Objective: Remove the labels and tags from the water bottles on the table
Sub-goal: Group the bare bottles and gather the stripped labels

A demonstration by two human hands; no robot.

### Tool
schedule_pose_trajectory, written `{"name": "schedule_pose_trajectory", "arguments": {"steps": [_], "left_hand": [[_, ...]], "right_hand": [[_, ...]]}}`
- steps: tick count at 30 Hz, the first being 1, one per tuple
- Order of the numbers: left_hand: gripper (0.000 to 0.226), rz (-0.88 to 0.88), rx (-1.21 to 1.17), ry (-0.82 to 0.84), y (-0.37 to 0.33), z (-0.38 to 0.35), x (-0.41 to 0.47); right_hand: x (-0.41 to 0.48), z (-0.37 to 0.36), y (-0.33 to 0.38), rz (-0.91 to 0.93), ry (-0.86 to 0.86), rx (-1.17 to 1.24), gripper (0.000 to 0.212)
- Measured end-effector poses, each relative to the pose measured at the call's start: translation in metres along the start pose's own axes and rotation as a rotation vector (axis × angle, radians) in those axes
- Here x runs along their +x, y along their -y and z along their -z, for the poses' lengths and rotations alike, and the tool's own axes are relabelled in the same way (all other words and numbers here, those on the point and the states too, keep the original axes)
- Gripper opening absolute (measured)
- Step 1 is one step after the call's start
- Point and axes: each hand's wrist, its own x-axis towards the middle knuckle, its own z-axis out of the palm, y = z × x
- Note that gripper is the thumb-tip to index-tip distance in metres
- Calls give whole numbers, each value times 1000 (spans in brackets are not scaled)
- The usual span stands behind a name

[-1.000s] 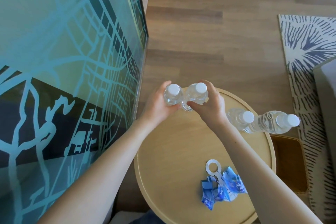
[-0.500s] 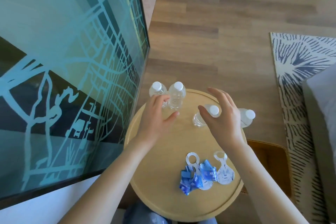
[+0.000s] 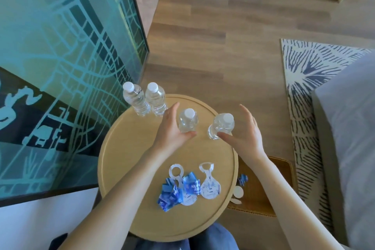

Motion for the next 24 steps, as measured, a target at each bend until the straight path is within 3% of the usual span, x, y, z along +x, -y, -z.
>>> {"name": "schedule_pose_trajectory", "arguments": {"steps": [5, 11, 15, 24], "left_hand": [[94, 73, -60, -34, 10, -23, 14], [85, 69, -25, -133, 17, -40, 22], [70, 52, 0, -167, 17, -38, 25], [69, 126, -81, -240, 36, 3, -9]], "right_hand": [[16, -24, -23, -4, 72, 52, 93], [24, -37, -34, -11, 19, 92, 76], [24, -39, -32, -66, 9, 129, 74], [-4, -56, 1, -42, 2, 148, 73]]}}
